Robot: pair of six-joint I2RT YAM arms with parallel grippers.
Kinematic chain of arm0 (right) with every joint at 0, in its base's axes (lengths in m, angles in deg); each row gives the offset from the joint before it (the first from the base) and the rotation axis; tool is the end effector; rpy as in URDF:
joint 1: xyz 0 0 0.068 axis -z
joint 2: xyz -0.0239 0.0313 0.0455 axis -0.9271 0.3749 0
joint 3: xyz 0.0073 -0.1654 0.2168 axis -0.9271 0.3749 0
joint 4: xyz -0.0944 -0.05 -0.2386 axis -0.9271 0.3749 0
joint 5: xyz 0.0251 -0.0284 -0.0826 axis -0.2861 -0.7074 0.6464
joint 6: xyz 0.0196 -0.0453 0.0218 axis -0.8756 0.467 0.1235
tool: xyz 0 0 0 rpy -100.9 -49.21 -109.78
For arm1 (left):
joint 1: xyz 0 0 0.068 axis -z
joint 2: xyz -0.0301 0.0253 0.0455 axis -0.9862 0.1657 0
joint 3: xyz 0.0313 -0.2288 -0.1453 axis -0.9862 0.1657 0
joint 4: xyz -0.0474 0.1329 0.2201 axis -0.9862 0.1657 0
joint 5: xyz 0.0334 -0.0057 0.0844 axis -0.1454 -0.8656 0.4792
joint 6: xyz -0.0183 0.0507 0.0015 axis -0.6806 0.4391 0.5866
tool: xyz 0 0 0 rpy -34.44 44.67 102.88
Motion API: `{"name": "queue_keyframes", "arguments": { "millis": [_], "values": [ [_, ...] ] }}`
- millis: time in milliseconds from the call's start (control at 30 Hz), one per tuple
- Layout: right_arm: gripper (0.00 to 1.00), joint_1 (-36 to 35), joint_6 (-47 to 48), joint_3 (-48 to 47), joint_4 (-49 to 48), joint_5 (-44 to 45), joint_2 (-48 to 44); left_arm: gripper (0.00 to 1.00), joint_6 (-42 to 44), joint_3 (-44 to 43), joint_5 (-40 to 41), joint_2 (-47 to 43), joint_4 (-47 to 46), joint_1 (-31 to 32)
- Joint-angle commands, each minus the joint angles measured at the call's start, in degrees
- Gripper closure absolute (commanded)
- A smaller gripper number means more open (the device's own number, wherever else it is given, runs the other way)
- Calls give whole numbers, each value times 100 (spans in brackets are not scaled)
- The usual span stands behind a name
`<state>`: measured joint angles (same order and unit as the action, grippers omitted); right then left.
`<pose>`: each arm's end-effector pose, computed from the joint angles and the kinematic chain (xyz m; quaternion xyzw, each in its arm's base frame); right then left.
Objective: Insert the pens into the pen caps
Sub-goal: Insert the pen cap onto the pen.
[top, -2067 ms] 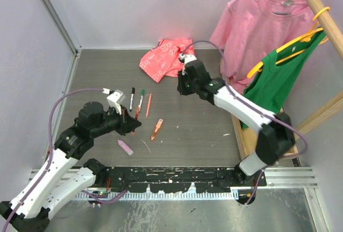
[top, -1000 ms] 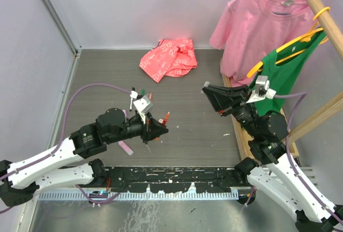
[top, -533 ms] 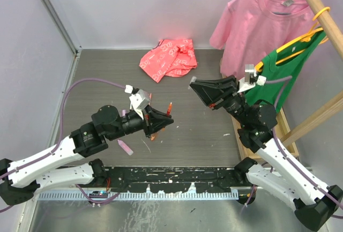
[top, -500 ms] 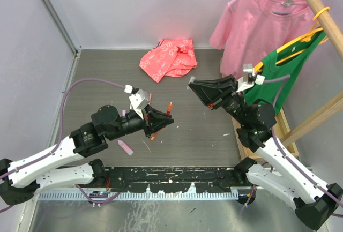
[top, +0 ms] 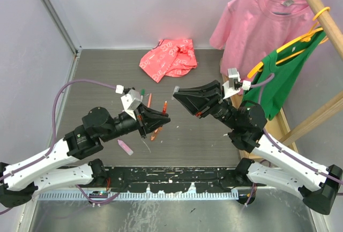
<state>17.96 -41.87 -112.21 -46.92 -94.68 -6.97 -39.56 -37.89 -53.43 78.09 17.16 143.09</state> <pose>0.1094 0.1438 0.4189 -0.1750 0.4305 0.6261 0.6261 0.0787 -0.1593 0.3955 0.3031 0.6110 -0.4857 0.5466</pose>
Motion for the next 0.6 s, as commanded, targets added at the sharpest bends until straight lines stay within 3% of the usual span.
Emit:
{"name": "queue_keyframes", "arguments": {
  "millis": [0, 567],
  "values": [
    [100, -107, 187, -294, -303, 166, 54, 100, -4, -17, -50, -116, -377, 20],
    [100, -201, 258, -419, -7, 166, 215, 100, -14, -17, -249, -28, -385, 19]
  ]
}}
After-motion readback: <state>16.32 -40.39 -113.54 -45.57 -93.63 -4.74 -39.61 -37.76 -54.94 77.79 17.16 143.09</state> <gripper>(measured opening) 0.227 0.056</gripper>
